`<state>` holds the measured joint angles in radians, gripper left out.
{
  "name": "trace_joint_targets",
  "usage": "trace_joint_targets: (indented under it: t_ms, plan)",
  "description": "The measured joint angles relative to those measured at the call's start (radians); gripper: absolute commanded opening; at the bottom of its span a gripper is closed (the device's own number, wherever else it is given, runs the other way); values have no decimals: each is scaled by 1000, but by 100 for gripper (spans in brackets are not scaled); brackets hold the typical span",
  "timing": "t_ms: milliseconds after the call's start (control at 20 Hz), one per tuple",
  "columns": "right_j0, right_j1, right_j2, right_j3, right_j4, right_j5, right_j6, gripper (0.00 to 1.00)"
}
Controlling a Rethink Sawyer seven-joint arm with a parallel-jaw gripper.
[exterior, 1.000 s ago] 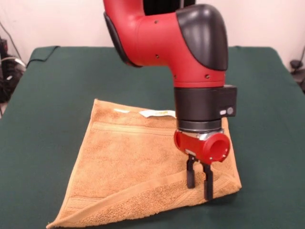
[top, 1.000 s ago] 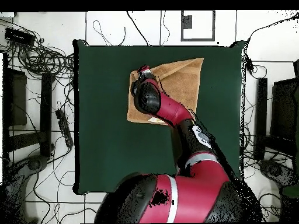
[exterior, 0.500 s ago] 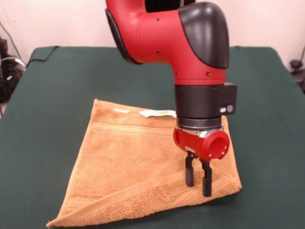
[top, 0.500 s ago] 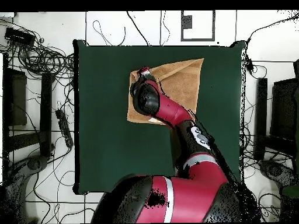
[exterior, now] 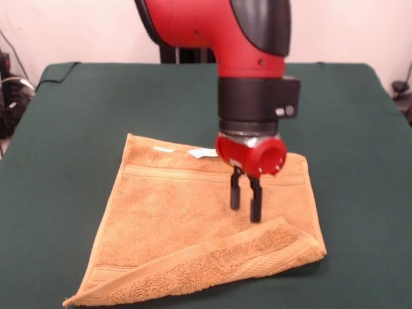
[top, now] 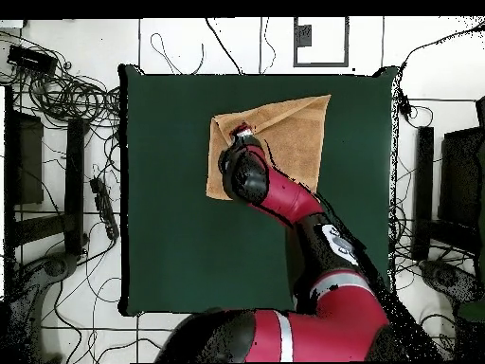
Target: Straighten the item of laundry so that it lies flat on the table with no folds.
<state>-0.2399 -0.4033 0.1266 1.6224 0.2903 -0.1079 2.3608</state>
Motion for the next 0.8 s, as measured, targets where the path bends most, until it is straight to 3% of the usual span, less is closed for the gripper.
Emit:
trace_joint_targets:
  t_ms: [400, 800]
  plan:
    - [-19, -69, -46, 136, -10, 0, 0, 100]
    - [-3, -70, -139, 207, -10, 0, 0, 100]
